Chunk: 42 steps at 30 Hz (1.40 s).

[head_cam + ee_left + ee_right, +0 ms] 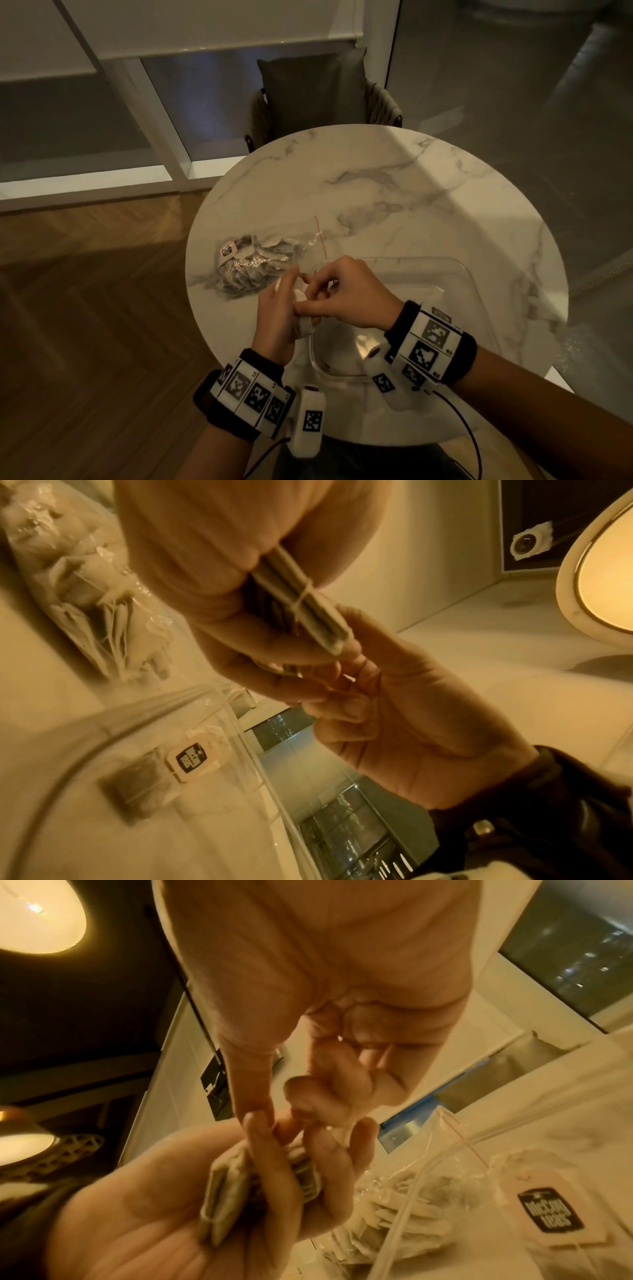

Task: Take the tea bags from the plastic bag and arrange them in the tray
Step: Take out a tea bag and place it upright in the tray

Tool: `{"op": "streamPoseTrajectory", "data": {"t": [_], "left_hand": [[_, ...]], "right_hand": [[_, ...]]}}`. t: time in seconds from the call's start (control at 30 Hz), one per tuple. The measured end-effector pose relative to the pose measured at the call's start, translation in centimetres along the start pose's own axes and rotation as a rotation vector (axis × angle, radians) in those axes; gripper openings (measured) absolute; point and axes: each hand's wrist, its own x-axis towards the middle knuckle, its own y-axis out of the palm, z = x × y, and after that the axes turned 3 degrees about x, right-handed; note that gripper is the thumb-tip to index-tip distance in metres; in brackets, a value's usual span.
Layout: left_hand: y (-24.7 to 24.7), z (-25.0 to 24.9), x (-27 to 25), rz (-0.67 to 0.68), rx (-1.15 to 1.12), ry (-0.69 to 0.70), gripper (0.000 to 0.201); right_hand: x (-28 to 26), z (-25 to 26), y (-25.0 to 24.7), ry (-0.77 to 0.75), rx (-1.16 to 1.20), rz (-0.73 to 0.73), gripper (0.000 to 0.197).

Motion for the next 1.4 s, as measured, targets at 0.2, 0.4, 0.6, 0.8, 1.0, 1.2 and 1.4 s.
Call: {"op": "streamPoseTrajectory", "data": {"t": [0.2, 0.4, 0.6, 0.8, 1.0, 1.2, 1.4], "left_hand": [[-0.2, -0.1, 0.8, -0.068, -0.128, -0.051, 0.026], [-0.5, 0.0, 0.6, -0.013, -0.207, -0.065, 0.025], [0.1, 0.0, -0.4, 0.077, -0.102, -0.082, 0.022], [0.2, 0.3, -0.8, 0.166, -0.062, -0.021, 0.031], [0.4, 1.0, -0.6, 0.09, -0.009, 0.117, 0.017], [0.5, 1.4, -0.1, -0.032, 0.081, 0.242, 0.008], [0.6, 1.6, -0.1, -0.072, 0.088, 0.287, 0.013]], "right_hand": [[-0.4, 0.3, -1.9, 0.063, 0.352, -0.104, 0.011], [-0.5, -0.8, -3.7, 0.052, 0.621, -0.206, 0.018], [-0.8, -1.7, -5.3, -0.089, 0.507, -0.031, 0.029], [-0.7, -3.0, -5.6, -0.235, 0.394, -0.001, 0.017], [-1.4, -3.4, -5.8, -0.198, 0.408, 0.017, 0.03], [-1.3, -3.8, -4.9, -0.054, 0.284, -0.092, 0.037], [-1.0, -4.0, -3.7, -0.084, 0.322, -0.144, 0.015]]}}
